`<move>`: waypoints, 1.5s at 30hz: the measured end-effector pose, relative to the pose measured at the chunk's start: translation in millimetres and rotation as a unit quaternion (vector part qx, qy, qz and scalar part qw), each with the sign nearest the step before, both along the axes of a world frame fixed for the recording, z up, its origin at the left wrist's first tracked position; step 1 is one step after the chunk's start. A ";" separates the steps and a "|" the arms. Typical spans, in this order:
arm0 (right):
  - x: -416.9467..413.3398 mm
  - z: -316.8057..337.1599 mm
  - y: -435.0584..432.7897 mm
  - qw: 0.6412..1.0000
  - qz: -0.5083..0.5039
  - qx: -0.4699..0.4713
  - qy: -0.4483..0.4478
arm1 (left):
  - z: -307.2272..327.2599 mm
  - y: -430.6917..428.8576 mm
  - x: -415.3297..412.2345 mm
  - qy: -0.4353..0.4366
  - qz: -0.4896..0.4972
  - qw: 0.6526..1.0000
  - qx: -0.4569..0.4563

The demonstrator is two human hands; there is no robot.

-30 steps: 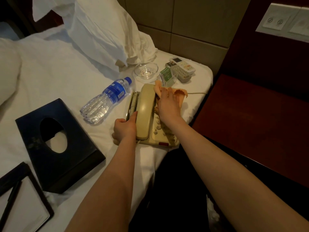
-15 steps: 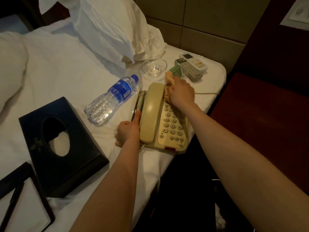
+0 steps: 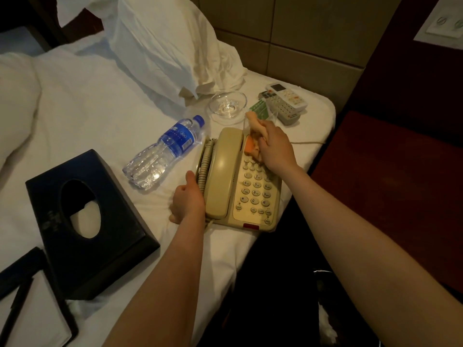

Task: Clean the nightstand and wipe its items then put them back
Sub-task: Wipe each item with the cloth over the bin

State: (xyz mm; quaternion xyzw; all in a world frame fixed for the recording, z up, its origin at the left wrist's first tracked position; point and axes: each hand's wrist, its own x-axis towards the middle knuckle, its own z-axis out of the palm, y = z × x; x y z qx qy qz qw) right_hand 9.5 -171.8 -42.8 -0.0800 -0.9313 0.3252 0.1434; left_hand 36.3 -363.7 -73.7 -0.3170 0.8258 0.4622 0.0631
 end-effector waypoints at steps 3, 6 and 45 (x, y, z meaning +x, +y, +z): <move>10.2 -8.0 2.3 1.000 -0.003 -0.030 -0.003 | -1.2 -1.0 0.2 0.002 -0.007 1.000 -0.002; 19.1 -9.7 1.5 0.991 -0.053 -0.127 -0.007 | -2.8 -3.0 0.7 0.005 -0.020 1.000 -0.004; 150.7 0.8 -132.0 0.559 -0.445 -0.699 -0.014 | 24.4 -11.8 53.5 0.017 -0.315 0.946 -0.072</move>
